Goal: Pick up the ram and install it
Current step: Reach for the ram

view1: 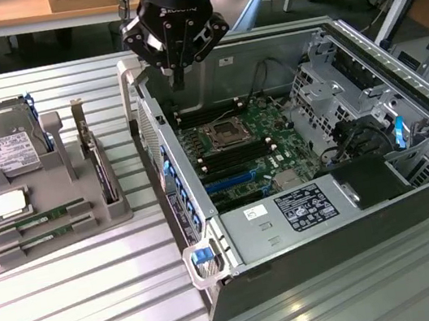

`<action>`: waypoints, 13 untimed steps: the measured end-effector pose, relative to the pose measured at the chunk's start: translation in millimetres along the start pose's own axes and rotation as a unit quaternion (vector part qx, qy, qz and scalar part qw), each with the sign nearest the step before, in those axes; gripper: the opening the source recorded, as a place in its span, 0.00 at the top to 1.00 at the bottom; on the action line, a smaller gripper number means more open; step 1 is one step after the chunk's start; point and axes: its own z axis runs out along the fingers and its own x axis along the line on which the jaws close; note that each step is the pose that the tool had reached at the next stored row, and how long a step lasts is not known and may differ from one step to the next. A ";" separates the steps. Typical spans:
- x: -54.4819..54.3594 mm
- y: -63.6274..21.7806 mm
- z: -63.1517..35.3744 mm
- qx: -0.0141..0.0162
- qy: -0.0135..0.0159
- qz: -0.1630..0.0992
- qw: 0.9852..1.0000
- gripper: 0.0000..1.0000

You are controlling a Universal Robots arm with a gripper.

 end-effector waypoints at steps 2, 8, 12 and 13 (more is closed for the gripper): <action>0.6 -0.1 0.0 0.000 0.000 0.000 1.000 0.89; 1.6 -0.1 -0.1 0.000 0.000 0.000 1.000 0.89; 2.1 -0.2 -0.1 0.000 0.000 0.000 1.000 0.89; 2.3 -0.2 -0.1 0.000 0.000 0.000 1.000 0.89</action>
